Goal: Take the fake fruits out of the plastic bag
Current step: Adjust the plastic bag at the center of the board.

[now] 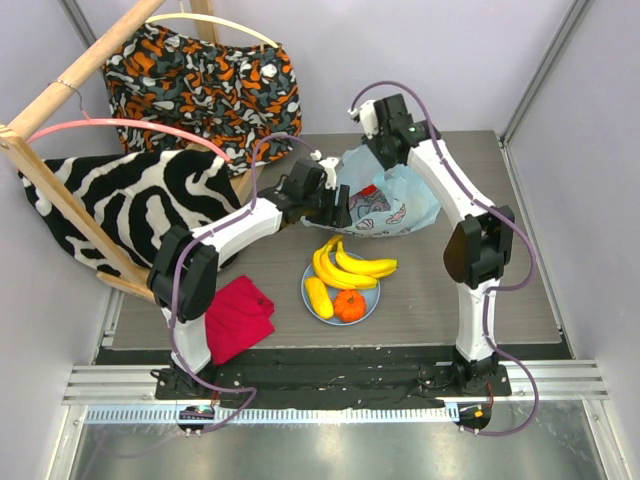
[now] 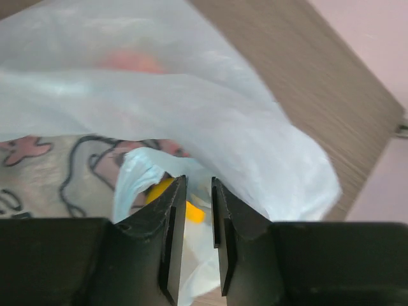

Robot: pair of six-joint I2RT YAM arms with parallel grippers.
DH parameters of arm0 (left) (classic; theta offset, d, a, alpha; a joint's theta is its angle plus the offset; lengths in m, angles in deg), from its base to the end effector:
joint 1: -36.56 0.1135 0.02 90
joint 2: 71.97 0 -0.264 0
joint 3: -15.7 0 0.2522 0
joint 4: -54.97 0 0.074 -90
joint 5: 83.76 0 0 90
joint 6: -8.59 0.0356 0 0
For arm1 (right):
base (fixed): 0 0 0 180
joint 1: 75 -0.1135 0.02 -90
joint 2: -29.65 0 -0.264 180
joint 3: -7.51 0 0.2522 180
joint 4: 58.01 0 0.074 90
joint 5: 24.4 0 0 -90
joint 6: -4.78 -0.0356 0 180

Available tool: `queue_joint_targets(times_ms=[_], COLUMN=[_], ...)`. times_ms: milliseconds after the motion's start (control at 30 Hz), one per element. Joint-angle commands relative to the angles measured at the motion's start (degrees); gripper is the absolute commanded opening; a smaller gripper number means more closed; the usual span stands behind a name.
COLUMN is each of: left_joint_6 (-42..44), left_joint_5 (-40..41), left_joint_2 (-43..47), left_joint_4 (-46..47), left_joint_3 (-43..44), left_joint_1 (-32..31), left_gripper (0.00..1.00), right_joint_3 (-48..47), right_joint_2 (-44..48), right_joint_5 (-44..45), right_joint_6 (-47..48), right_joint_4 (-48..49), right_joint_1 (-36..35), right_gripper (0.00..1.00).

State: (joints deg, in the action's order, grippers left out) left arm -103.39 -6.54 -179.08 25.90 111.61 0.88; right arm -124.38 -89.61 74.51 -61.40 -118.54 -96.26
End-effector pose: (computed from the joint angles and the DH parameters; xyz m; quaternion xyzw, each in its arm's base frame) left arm 0.3431 -0.2560 0.2466 0.1540 0.8896 -0.2900 0.3174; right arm 0.4385 0.1647 0.3180 -0.3309 0.8701 -0.0805 0.3564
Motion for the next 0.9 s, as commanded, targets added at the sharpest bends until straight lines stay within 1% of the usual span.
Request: queue_joint_targets(times_ms=[0,33,67,133,200,233,300,333,367,467,500,633,700,800,867], left_joint_6=[0.88,0.80,0.62,0.10,-0.26,-0.43,-1.57,-1.93,-2.71,-3.42,-3.60,-3.95,-4.13,-4.13,-3.86], left_joint_5=[0.73,0.73,0.73,0.73,0.82,0.91,1.26,1.52,1.44,1.87,2.05,3.28,3.28,3.46,3.81], left_joint_2=[2.43,2.26,2.17,2.17,2.26,2.34,2.17,2.08,1.99,2.17,2.26,2.78,3.13,3.49,3.49], left_joint_4=[1.95,1.95,1.95,2.13,2.13,2.13,1.95,2.04,2.21,2.30,2.30,2.13,2.21,2.22,2.04], left_joint_3=[-0.32,-0.24,-0.06,0.03,0.03,-0.15,-0.23,-0.41,-0.41,-0.76,-0.94,-2.25,-2.69,-3.05,-3.22], left_joint_1=[-0.18,-0.18,-0.18,-0.18,-0.18,-0.18,-0.18,-0.18,-0.18,-0.18,-0.18,-0.09,-0.09,-0.09,-0.09], left_gripper=[0.66,0.66,0.66,0.66,0.65,0.66,0.65,0.65,0.65,0.65,0.65,0.65,0.65,0.65,0.65], right_joint_3=[-5.53,-6.23,-7.28,-10.97,-11.69,-11.51,-10.64,-10.20,-9.76,-10.19,-10.46,-12.91,-14.50,-15.12,-15.20], right_joint_2=[3.60,4.03,4.21,5.26,6.58,7.11,7.99,8.08,7.82,6.94,5.89,1.68,-1.39,-3.78,-6.32], right_joint_5=[7.34,7.44,4.74,-0.79,-8.16,-11.60,-16.70,-18.03,-19.00,-21.47,-22.08,-25.42,-25.43,-25.08,-22.55], right_joint_6=[1.67,1.59,1.24,0.80,-1.83,-2.88,-5.53,-5.71,-5.79,-5.79,-6.40,-9.74,-10.36,-10.19,-10.19], right_joint_4=[-0.77,-1.57,-4.19,-7.19,-8.43,-8.43,-8.43,-8.43,-8.52,-9.04,-9.13,-9.05,-9.13,-8.96,-9.05], right_joint_1=[2.10,2.10,2.10,2.10,2.01,2.01,1.48,1.05,0.34,-1.41,-1.59,-2.30,-2.82,-3.44,-4.23], right_gripper=[0.31,0.41,0.50,0.73,0.80,0.81,0.81,0.78,0.72,0.63,0.58,0.49,0.46,0.44,0.42])
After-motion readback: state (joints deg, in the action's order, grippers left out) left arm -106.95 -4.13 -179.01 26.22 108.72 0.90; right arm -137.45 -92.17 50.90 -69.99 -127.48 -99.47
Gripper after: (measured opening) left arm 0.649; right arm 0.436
